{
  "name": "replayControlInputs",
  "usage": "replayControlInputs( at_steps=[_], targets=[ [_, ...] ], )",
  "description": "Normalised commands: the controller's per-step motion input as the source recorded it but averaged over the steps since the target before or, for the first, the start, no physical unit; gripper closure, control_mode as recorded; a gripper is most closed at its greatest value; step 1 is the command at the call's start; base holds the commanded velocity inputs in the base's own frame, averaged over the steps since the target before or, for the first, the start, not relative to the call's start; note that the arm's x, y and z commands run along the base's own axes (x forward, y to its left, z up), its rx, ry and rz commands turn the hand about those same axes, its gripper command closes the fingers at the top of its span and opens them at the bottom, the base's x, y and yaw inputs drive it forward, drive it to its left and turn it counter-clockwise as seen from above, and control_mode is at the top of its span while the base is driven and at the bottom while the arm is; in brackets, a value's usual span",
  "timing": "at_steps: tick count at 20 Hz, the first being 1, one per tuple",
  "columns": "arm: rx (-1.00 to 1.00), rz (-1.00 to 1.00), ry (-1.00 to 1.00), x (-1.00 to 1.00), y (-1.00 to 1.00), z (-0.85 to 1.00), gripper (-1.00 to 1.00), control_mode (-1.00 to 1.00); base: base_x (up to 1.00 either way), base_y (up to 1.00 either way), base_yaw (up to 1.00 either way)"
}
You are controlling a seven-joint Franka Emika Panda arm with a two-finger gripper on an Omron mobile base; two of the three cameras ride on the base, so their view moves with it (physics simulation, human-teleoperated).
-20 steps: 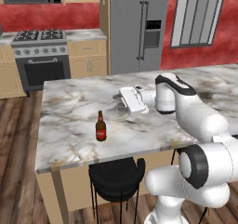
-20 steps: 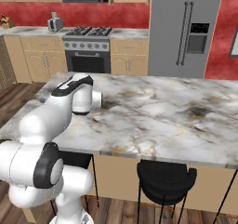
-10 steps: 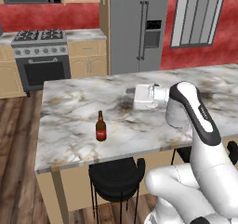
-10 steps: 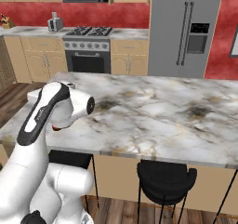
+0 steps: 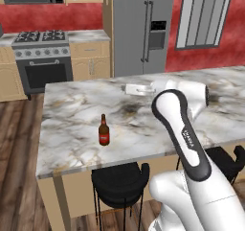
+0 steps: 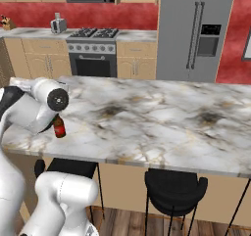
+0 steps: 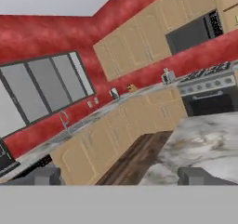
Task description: Get the candle and the beer from the cabinet and move them to the dining counter.
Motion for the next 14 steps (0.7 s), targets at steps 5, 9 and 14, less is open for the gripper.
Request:
replayControlInputs(
  at_steps=[5,9,14],
  targets=[
    [-0.06,-0.26,0.34,-0.03,-0.12,0.47,-1.00,-1.00,0.00,0.00,0.00],
    [-0.14,-0.25,0.30,-0.10,-0.19,0.31,-1.00,-1.00,0.00,0.00,0.00],
    [-0.16,-0.18,0.24,-0.18,-0.39,0.18,-1.00,-1.00,0.00,0.00,0.00]
  ],
)
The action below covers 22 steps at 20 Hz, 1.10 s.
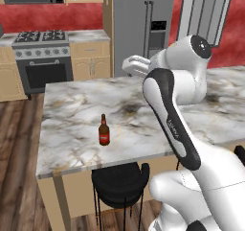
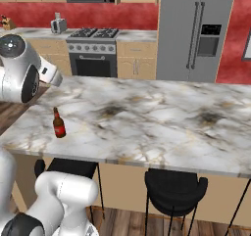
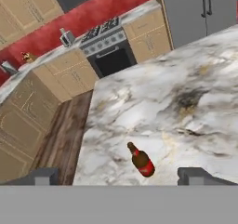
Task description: Get the candle and the beer from the cabinet and move them to the dining counter.
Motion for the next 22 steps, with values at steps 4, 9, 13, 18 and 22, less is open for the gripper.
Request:
replayControlInputs(
  at_steps=[4,9,13,18,22],
  targets=[
    [-0.21,-0.11,0.21,-0.27,-0.40,0.07,-1.00,-1.00,0.00,0.00,0.00],
    [-0.21,-0.04,0.16,-0.46,-0.36,0.03,-1.00,-1.00,0.00,0.00,0.00],
    [-0.21,0.04,0.06,-0.54,-0.08,0.00,-1.00,-1.00,0.00,0.00,0.00],
    [-0.17,0.23,0.00,-0.65,0.00,-0.03,-1.00,-1.00,0.00,0.00,0.00],
    [-0.03,0.18,0.00,-0.51,-0.02,-0.13,-1.00,-1.00,0.00,0.00,0.00]
  ],
)
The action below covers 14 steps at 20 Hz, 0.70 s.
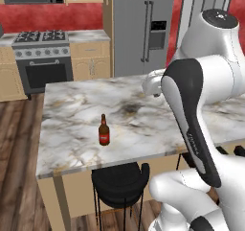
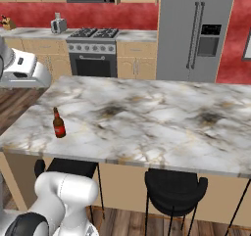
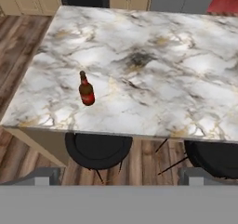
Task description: Get the candle and the beer from the cabinet and move them to the dining counter.
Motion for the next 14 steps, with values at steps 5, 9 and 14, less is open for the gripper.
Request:
replayControlInputs(
  at_steps=[5,9,14],
  targets=[
    [0.00,0.13,0.00,-0.12,-0.22,-0.03,-1.00,-1.00,0.00,0.00,0.00],
    [0.02,0.01,0.00,-0.05,-0.32,-0.04,-1.00,-1.00,0.00,0.00,0.00],
    [0.03,-0.01,0.00,-0.02,-0.17,-0.01,-1.00,-1.00,0.00,0.00,0.00]
  ],
)
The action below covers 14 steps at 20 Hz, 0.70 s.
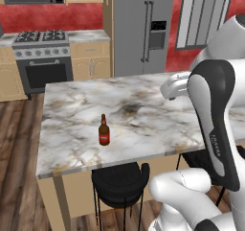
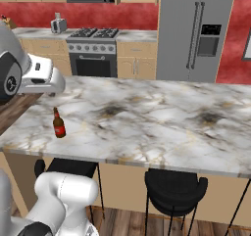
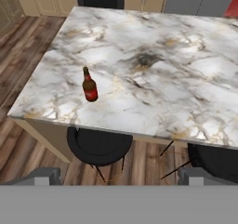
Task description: Get the candle and the beer from the cabinet and move them to the dining counter.
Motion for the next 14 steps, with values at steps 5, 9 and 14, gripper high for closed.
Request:
replayControlInputs(
  at_steps=[5,9,14],
  targets=[
    [0.02,-0.03,0.00,-0.09,-0.18,-0.06,-1.00,-1.00,0.00,0.00,0.00],
    [0.00,-0.06,-0.01,-0.14,-0.19,-0.10,-1.00,-1.00,0.00,0.00,0.00],
    [0.00,-0.08,0.00,-0.04,-0.04,-0.05,-1.00,-1.00,0.00,0.00,0.00]
  ],
)
